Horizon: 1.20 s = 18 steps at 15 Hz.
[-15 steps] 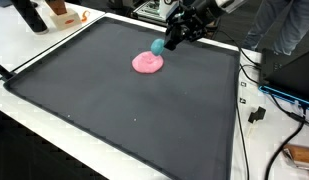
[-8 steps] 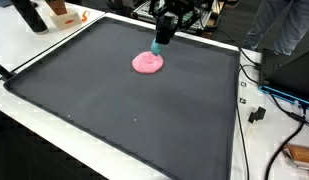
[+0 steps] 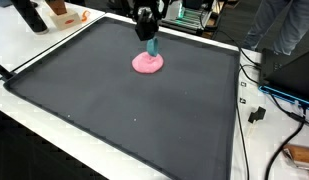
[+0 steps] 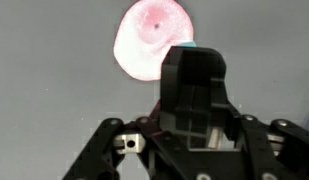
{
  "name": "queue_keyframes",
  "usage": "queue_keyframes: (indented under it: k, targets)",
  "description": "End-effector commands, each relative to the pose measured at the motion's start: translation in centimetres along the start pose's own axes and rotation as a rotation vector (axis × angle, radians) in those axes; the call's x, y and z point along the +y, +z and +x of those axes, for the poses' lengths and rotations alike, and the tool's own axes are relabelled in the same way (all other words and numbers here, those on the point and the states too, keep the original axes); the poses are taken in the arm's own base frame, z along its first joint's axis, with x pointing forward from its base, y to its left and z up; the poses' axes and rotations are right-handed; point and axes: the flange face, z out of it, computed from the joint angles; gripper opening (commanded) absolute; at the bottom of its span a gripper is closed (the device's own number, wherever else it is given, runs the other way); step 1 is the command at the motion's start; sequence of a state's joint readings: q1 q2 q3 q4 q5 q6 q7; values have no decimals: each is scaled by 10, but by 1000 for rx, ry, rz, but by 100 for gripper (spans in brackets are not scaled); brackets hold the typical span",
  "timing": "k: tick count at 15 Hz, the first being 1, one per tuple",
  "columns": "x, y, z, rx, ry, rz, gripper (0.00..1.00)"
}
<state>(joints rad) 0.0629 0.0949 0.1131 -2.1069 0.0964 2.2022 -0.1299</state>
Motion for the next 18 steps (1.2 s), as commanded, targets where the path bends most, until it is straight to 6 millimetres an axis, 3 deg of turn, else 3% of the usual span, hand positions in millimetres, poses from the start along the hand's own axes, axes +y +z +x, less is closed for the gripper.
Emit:
queue_keyframes:
  k: [1,11,18]
  targets:
    - [37,3,-25,57,24,155,29]
    - [124,30,-74,199,75,452,29]
    - [153,55,-96,235,110,546,29]
